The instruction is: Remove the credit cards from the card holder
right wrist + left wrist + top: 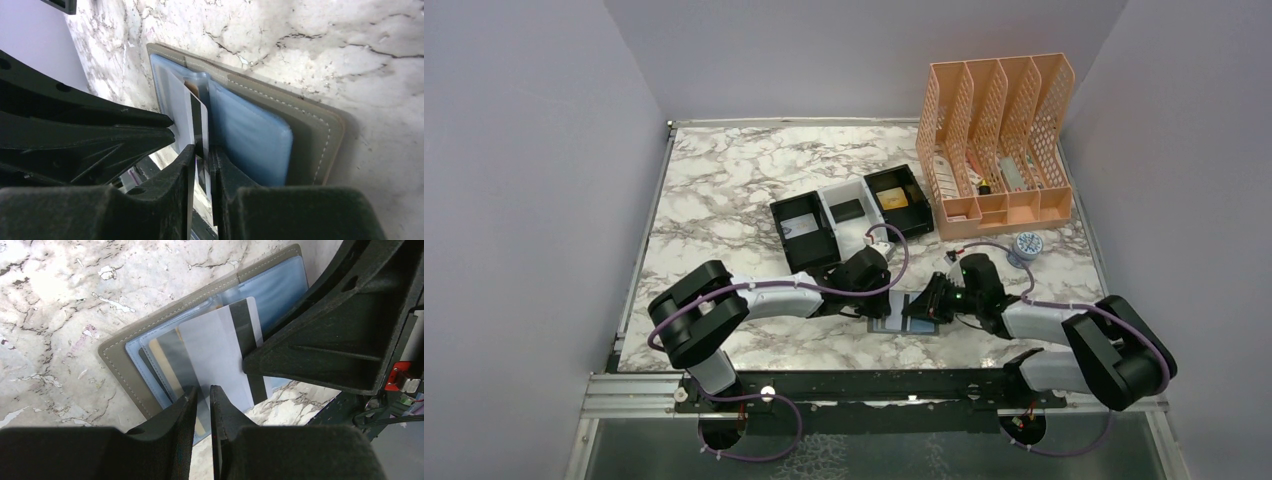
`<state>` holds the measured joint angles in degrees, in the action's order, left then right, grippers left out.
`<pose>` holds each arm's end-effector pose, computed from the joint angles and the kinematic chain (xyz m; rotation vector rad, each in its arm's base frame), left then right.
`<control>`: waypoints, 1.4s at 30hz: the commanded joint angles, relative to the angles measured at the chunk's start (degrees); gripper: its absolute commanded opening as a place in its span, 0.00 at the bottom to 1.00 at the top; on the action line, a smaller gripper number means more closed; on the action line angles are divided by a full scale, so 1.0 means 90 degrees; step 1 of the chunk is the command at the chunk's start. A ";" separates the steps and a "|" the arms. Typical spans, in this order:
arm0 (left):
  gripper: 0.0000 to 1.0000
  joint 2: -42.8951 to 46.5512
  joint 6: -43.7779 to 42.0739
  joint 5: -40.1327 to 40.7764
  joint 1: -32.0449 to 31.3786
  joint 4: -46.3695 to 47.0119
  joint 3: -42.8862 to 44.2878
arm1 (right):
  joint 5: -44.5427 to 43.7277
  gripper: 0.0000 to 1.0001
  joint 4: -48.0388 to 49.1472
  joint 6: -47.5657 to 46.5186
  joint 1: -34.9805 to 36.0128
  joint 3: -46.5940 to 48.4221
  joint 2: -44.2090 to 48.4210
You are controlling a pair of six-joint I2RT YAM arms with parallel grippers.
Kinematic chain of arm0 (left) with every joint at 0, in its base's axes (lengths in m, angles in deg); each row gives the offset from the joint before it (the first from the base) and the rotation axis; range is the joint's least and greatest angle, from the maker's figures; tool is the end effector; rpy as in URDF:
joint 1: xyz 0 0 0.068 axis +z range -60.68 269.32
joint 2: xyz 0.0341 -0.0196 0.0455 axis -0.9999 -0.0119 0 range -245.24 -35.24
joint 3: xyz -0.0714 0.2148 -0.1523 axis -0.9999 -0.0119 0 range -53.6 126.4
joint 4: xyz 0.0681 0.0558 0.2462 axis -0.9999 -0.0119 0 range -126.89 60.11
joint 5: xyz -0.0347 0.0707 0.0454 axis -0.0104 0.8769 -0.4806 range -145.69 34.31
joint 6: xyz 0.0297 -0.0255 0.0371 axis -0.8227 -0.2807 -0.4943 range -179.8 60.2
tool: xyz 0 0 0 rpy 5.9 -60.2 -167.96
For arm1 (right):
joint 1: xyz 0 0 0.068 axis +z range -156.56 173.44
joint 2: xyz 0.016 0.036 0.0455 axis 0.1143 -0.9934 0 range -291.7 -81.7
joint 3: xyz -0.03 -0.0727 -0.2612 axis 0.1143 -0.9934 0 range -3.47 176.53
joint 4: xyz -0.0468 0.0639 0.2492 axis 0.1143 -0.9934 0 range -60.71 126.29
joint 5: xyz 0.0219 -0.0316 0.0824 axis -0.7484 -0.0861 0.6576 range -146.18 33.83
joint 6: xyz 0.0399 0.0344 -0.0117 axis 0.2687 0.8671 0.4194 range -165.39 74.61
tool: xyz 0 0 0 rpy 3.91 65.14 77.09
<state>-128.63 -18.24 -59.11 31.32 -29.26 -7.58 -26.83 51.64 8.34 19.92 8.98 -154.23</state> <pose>0.1681 -0.2732 0.1576 0.3979 2.5437 -0.8289 0.1619 0.1003 0.1089 0.3350 2.5818 1.2135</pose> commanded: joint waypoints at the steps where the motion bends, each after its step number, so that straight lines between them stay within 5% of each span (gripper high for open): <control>1: 0.20 -0.0257 -0.0132 0.0098 -0.0030 -0.0528 -0.0006 | 0.0324 0.19 0.0805 0.0253 -0.0042 -0.0078 -0.0420; 15: 0.19 -0.0268 -0.0152 0.0058 -0.0040 -0.0534 0.0004 | 0.0366 0.27 0.1022 0.0225 -0.0044 -0.0075 -0.0719; 22: 0.19 -0.0244 -0.0133 0.0067 -0.0040 -0.0534 -0.0006 | 0.0376 0.07 0.0808 -0.0024 -0.0051 0.0058 -0.0671; 28: 0.19 -0.0204 -0.0114 0.0099 -0.0040 -0.0545 -0.0062 | -0.0796 0.06 -0.0409 -0.0300 -0.0059 0.0112 0.0202; 42: 0.18 -0.0370 -0.0193 -0.0045 -0.0040 -0.0526 0.0045 | 0.0011 0.25 0.0403 -0.0024 -0.0061 -0.0021 0.0071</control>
<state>-129.28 -18.44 -59.33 31.32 -29.48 -6.94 -29.02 51.03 7.54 19.57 9.18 -152.55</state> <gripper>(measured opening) 0.182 0.241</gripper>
